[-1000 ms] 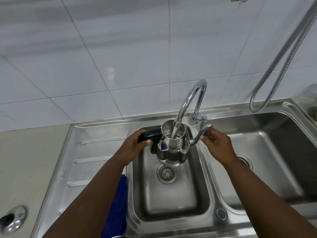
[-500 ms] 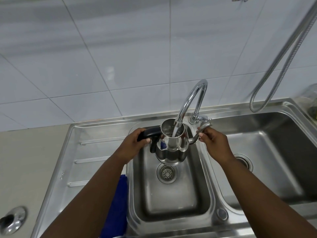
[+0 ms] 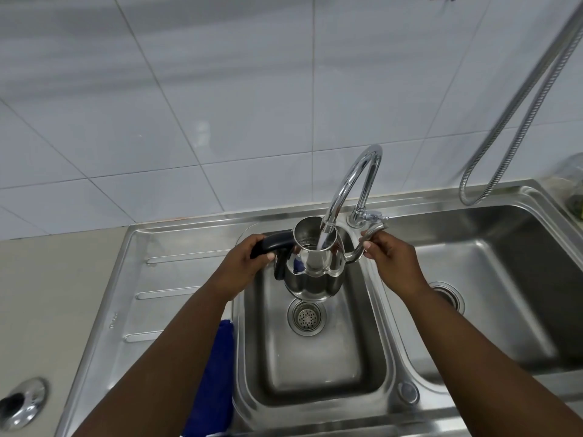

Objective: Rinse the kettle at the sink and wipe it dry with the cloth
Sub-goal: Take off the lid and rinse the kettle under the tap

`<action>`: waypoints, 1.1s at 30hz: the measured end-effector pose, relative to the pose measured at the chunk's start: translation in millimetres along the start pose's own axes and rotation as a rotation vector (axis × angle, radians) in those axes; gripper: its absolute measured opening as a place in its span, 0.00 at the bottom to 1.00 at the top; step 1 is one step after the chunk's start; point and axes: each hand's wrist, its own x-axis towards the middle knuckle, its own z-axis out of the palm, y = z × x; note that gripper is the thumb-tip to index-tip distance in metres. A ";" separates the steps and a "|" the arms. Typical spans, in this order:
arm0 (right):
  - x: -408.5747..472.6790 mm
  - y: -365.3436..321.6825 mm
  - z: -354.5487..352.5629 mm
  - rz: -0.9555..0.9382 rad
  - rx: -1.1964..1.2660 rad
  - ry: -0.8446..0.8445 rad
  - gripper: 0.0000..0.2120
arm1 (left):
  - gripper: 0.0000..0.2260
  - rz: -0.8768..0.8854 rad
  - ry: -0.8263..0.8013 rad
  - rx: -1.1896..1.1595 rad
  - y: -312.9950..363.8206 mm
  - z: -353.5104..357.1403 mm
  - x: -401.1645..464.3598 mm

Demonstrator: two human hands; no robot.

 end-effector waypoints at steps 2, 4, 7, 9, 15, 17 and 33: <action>0.0 -0.6 0.6 -0.002 0.002 0.005 0.06 | 0.10 -0.003 -0.001 0.009 0.2 -0.1 0.0; 0.4 -1.1 1.5 0.002 0.000 0.009 0.07 | 0.10 -0.005 0.001 0.004 0.1 -0.2 -0.3; 0.5 0.3 1.7 0.005 -0.003 0.006 0.07 | 0.10 -0.006 -0.002 0.006 0.5 -0.6 -0.8; 0.6 1.5 1.6 0.005 0.005 0.005 0.07 | 0.11 -0.008 -0.003 0.023 0.9 -1.0 -1.1; 0.5 1.3 1.2 -0.002 -0.002 0.012 0.08 | 0.11 -0.029 -0.007 0.037 -0.4 -1.2 0.1; 0.2 0.6 1.0 -0.003 -0.004 0.012 0.08 | 0.11 -0.026 -0.009 0.039 -0.5 -1.2 0.6; -1.3 -4.2 0.1 -0.002 -0.012 0.020 0.08 | 0.11 -0.012 -0.002 0.003 -1.3 0.1 1.7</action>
